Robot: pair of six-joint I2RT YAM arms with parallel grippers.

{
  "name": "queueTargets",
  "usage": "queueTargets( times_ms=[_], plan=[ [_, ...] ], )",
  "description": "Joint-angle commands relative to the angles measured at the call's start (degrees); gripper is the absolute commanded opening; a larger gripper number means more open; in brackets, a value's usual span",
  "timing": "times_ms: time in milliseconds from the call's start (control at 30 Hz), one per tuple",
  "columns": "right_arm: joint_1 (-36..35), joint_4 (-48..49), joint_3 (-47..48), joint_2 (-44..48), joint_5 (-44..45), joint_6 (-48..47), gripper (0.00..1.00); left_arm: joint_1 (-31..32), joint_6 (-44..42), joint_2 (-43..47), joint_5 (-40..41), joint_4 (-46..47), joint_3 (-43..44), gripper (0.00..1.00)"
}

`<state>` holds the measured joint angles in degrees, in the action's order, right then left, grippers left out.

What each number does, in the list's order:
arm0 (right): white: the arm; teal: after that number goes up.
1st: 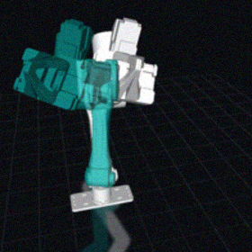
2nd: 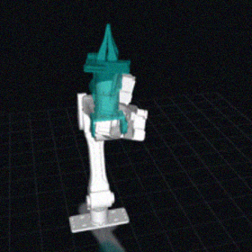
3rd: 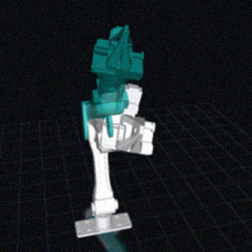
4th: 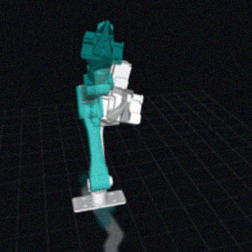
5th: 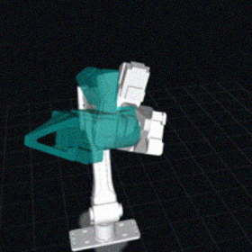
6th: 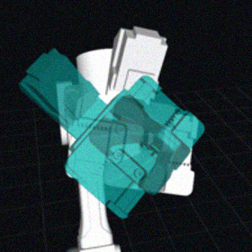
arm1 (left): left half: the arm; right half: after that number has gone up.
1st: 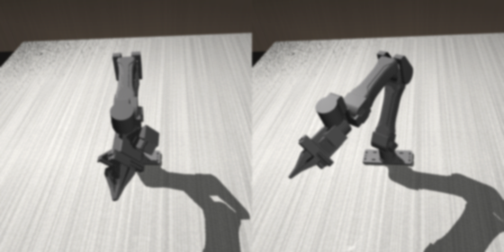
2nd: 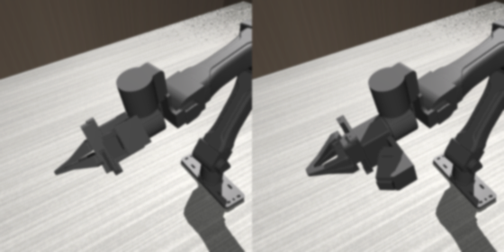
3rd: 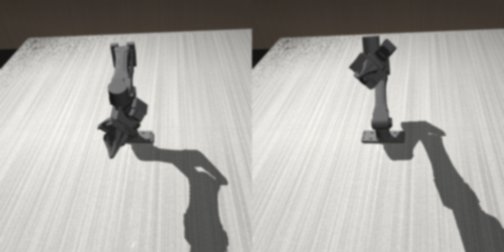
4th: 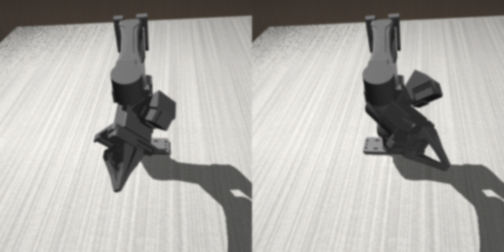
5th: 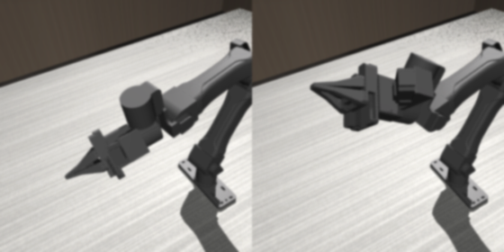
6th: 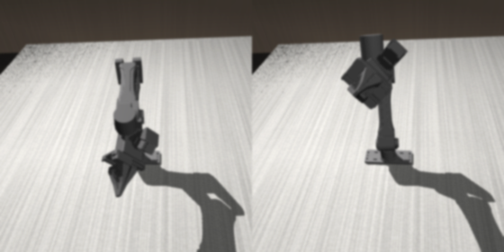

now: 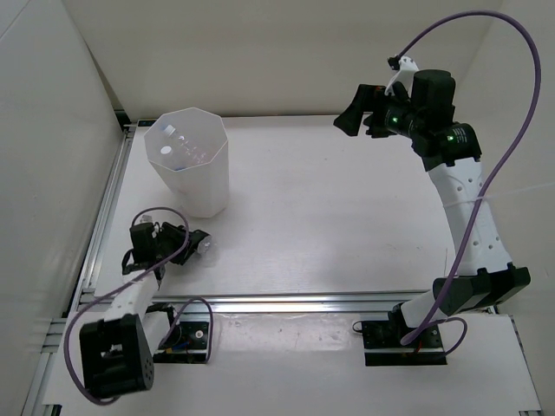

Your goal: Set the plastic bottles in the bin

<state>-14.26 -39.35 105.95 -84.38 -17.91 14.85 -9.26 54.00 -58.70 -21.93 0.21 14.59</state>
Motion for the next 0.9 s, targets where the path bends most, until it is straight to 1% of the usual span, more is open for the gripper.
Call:
queueTargets(
  times_ms=[0,33,67,100,133,200,233,300,333,433,467,533,567,600,633,667,700,733,800,833,867],
  plan=[
    [0.2,1.3,-0.2,0.6,-0.6,0.1,1.00,-3.7,-1.0,8.3,-2.1,-8.6,0.7,0.47],
    [0.2,1.3,-0.8,0.6,-0.6,0.1,1.00,-3.8,-1.0,13.7,-1.0,-11.3,3.1,0.50],
    [0.2,1.3,-0.8,0.6,-0.6,0.1,1.00,-4.5,-1.6,16.3,0.2,-13.9,4.3,0.54],
    [0.2,1.3,-1.4,0.6,-0.6,0.6,1.00,-5.2,-2.2,18.4,2.3,-18.0,5.5,0.55],
    [0.2,1.3,-1.4,0.1,-1.3,0.6,1.00,-5.2,-2.8,21.3,3.1,-20.1,8.6,0.55],
    [0.2,1.8,-1.4,-0.6,-1.9,1.1,1.00,-7.2,-4.2,22.1,5.0,-25.6,12.5,0.55],
    [0.2,1.8,-1.4,-0.6,-2.5,1.1,1.00,-7.2,-4.3,22.7,5.7,-26.9,17.4,0.53],
    [0.2,2.4,-0.7,-1.3,-3.2,1.7,1.00,-7.2,-4.3,21.4,7.3,-28.1,22.8,0.53],
    [0.2,2.4,-0.2,-1.3,-3.2,1.7,1.00,-7.2,-4.3,20.6,9.3,-28.1,28.5,0.51],
    [0.2,2.4,-0.2,-1.8,-3.8,2.3,1.00,-7.2,-4.3,15.2,11.9,-28.1,37.9,0.50],
    [0.2,2.4,-0.2,-2.4,-4.4,2.3,1.00,-7.2,-4.8,11.4,11.9,-28.1,44.3,0.50],
    [0.2,2.9,0.3,-2.9,-5.1,2.3,1.00,-7.2,-6.8,7.7,11.9,-28.1,50.9,0.49],
    [0.2,2.9,0.3,-2.9,-5.1,2.8,1.00,-7.2,-6.8,5.7,12.4,-28.1,57.0,0.49],
    [0.2,2.9,0.3,-2.9,-5.1,2.8,1.00,-7.2,-7.4,1.4,12.4,-28.1,59.9,0.49],
    [0.2,3.4,0.3,-2.9,-5.1,2.8,1.00,-6.0,-7.9,-0.9,13.3,-28.1,62.6,0.49],
    [0.2,3.4,0.3,-3.4,-5.1,2.8,1.00,-3.4,-8.6,-5.9,13.3,-28.1,66.8,0.49],
    [0.2,3.4,0.3,-3.4,-5.1,3.4,1.00,-1.8,-9.2,-8.3,13.3,-28.1,68.9,0.49],
    [0.2,3.4,0.3,-3.4,-4.4,4.0,1.00,1.4,-9.7,-10.5,13.3,-28.1,70.5,0.51],
    [0.2,3.4,1.0,-4.0,-4.4,4.6,1.00,4.3,-10.4,-15.7,14.7,-28.1,73.5,0.55],
    [0.2,3.4,1.9,-4.0,-3.8,4.6,1.00,5.4,-10.4,-16.8,15.7,-28.1,73.5,0.61],
    [0.2,3.4,2.4,-4.6,-3.8,4.6,1.00,6.2,-10.4,-17.4,17.2,-28.1,73.5,0.70]
  ],
)
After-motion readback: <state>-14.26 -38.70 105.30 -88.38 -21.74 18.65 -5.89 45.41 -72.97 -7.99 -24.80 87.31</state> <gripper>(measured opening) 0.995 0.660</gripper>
